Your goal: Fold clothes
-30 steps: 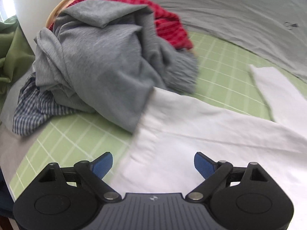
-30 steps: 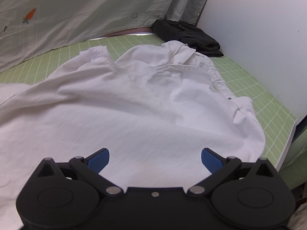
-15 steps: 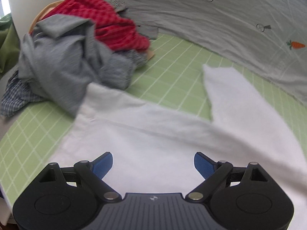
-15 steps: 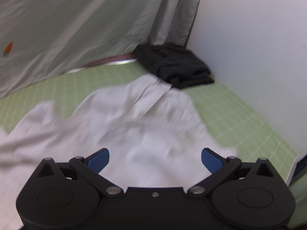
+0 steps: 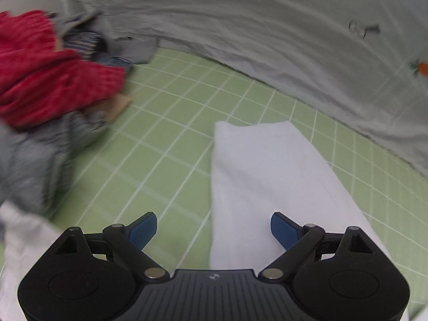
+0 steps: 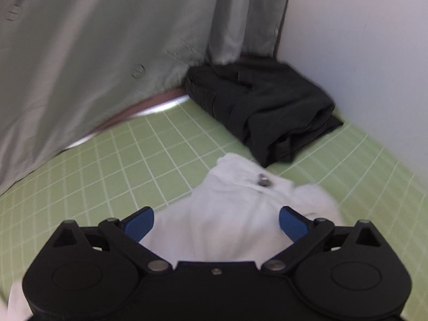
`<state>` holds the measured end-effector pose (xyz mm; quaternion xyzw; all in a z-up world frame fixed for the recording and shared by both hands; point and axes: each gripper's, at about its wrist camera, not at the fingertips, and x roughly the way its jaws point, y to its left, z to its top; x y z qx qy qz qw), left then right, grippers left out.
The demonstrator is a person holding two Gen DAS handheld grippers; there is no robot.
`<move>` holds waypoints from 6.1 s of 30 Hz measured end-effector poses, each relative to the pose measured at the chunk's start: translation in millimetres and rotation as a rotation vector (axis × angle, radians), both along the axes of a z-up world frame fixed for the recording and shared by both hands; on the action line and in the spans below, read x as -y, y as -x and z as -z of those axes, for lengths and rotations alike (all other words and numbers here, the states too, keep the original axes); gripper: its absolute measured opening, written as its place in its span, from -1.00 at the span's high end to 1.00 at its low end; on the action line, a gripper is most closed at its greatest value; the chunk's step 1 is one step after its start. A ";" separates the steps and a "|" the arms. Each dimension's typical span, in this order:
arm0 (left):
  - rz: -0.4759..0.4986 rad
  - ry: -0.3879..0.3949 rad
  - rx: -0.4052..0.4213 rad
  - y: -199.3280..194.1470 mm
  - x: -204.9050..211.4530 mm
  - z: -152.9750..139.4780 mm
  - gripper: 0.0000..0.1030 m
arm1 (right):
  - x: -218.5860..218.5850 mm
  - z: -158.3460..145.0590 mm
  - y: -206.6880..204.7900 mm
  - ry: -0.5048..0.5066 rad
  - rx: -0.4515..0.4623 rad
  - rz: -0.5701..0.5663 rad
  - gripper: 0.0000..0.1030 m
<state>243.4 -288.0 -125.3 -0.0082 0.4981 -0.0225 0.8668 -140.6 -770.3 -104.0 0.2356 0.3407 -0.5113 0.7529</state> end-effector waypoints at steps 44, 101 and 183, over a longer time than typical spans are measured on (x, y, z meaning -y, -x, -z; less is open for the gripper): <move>-0.082 0.045 0.107 58.8 -67.2 -48.4 0.22 | -34.7 -42.1 118.9 0.234 -0.137 0.230 -0.32; 0.067 0.115 -0.038 171.0 -32.9 -50.6 0.40 | -62.0 11.7 135.2 0.080 -0.152 0.187 -0.62; -0.059 0.152 -0.033 122.2 -84.6 -31.9 0.70 | -32.5 -47.1 163.0 0.059 0.219 0.150 0.90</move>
